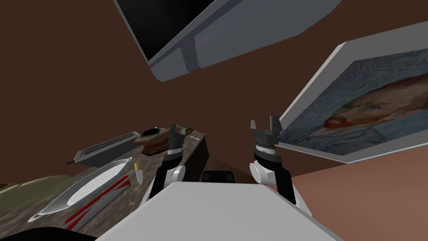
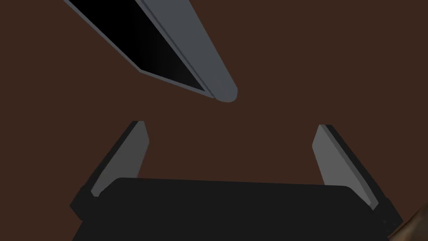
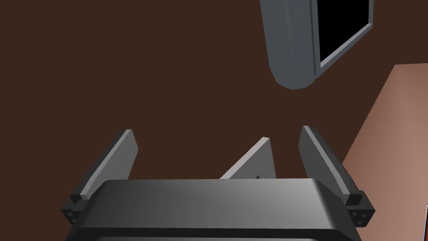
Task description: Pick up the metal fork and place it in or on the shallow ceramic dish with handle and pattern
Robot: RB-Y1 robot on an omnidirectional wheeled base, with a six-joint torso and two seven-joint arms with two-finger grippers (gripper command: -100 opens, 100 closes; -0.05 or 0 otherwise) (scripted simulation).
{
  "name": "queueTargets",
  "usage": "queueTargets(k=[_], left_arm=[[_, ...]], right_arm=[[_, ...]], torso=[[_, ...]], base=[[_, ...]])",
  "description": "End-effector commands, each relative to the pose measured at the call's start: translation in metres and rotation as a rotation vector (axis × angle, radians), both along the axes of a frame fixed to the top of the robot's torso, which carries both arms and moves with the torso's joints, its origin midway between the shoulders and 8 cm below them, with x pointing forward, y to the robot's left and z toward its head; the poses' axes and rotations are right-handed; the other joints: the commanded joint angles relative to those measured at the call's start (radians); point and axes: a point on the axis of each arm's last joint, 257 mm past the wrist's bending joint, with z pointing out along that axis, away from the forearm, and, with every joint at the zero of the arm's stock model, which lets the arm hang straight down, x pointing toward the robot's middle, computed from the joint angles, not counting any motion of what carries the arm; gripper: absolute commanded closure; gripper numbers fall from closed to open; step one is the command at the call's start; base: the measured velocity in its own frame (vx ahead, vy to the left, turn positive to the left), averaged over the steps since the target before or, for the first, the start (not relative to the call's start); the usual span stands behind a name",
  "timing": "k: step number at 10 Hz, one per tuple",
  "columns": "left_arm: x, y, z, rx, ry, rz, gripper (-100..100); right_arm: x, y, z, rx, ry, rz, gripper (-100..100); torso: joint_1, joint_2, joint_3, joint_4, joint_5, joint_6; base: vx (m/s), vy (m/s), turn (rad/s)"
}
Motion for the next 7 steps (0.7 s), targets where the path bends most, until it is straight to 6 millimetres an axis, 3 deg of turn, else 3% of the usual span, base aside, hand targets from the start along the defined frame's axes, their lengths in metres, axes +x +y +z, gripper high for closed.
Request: queueTargets(k=[1, 7], left_arm=[[0.014, -0.006, -0.009, 0.033, 0.037, -0.014, -100], [0.075, -0.025, -0.054, 0.143, 0.203, -0.055, -100]], right_arm=[[0.000, 0.000, 0.000, 0.000, 0.000, 0.000, 0], [0.000, 0.000, 0.000, 0.000, 0.000, 0.000, 0]], torso=[[0.000, 0.000, 0.000, 0.000, 0.000, 0.000], [-0.001, 0.002, 0.001, 0.001, 0.000, 0.000]], base=[[-0.035, -0.005, -0.005], [-0.049, -0.004, -0.024]])
